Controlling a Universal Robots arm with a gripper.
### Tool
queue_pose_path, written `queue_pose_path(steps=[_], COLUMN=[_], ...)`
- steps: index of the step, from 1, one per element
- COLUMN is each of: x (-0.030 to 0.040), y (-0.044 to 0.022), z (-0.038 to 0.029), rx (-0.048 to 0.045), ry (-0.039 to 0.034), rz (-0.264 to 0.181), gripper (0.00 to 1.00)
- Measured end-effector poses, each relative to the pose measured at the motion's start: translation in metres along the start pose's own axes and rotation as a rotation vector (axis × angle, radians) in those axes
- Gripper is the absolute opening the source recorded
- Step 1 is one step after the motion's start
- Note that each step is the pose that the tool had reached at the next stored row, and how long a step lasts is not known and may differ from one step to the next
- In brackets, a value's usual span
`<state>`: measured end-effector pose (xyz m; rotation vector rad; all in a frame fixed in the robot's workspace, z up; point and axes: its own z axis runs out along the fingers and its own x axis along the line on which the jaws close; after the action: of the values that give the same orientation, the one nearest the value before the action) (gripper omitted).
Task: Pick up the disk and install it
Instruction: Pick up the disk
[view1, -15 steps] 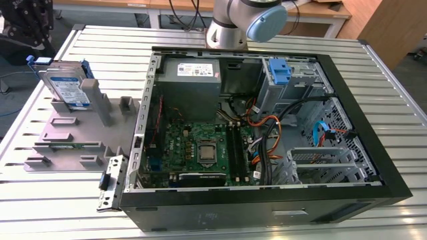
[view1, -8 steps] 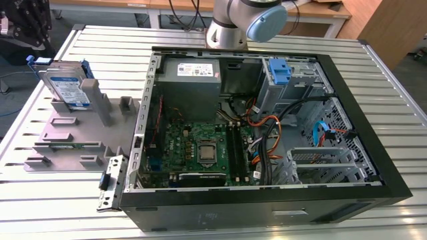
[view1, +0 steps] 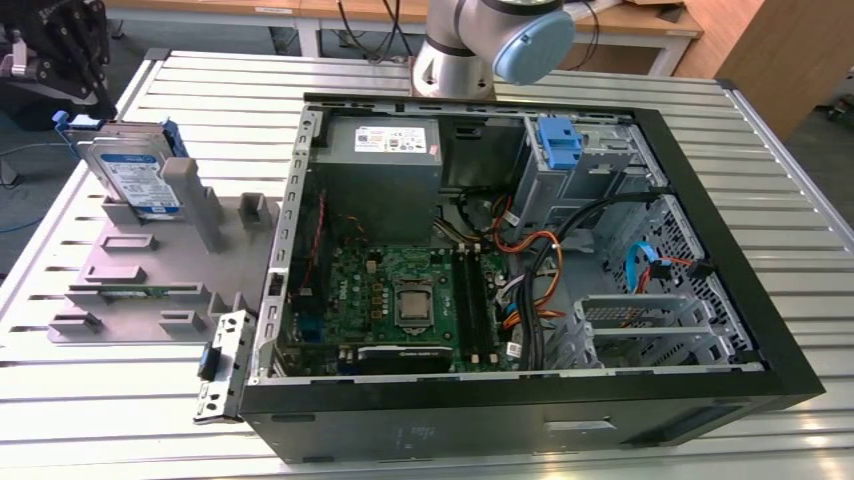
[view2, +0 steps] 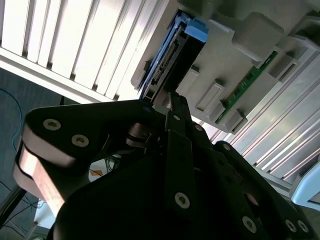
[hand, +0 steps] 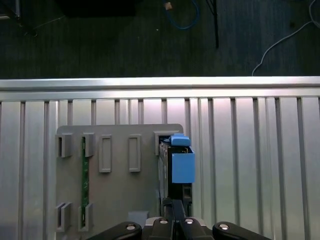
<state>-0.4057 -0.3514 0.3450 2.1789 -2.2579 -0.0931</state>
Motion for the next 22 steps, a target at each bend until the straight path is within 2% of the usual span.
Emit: queue_pose_path(steps=[6, 22], x=[-0.0002, -0.0056], y=[-0.0013, -0.0030], z=[0.0041, 0.0096], rx=[-0.0002, -0.0005], ry=[-0.0005, -0.0004], rz=[0.001, 0.001], gripper=[0.11, 0.11])
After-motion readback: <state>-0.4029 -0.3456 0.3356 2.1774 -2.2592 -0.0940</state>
